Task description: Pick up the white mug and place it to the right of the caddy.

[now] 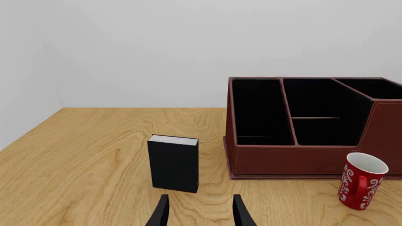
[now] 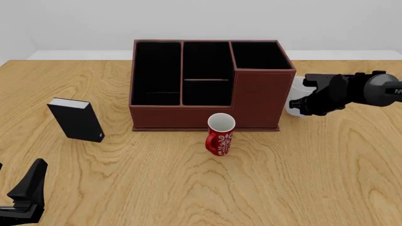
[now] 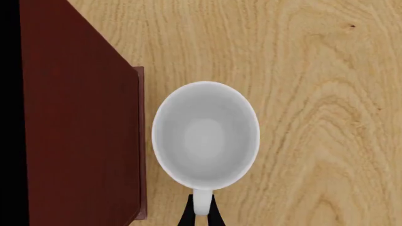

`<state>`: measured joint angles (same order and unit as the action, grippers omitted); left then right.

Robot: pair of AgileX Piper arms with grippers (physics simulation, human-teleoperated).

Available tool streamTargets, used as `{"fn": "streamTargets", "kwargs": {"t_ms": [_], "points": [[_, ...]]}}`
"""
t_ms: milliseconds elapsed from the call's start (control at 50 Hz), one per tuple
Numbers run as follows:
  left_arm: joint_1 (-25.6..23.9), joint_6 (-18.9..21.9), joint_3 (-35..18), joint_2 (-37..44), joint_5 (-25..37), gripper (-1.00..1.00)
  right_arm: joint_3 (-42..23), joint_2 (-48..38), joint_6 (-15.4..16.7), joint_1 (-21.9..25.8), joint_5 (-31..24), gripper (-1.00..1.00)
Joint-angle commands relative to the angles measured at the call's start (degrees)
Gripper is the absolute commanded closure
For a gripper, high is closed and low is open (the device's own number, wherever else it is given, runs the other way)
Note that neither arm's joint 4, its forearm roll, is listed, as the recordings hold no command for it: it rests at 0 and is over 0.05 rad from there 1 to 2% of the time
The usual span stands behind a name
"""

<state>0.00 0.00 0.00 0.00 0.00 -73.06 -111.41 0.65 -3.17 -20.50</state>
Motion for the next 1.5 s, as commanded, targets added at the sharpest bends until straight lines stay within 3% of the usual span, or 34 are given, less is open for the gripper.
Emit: {"fn": "streamTargets", "kwargs": {"t_ms": [20,740,760,1500], "points": [[0.00,0.00,0.00,0.00,0.00,-1.00,0.55,-0.69,-0.86,0.22,1.07,1.00],[0.00,0.00,0.00,0.00,0.00,-1.00,1.24,-2.44,-1.77,-0.48,2.40,1.00],[0.00,0.00,0.00,0.00,0.00,-1.00,1.38,-2.10,-1.86,-0.46,2.37,-1.00],[0.00,0.00,0.00,0.00,0.00,-1.00,3.36,-0.84,-0.74,-0.72,3.38,-1.00]]}}
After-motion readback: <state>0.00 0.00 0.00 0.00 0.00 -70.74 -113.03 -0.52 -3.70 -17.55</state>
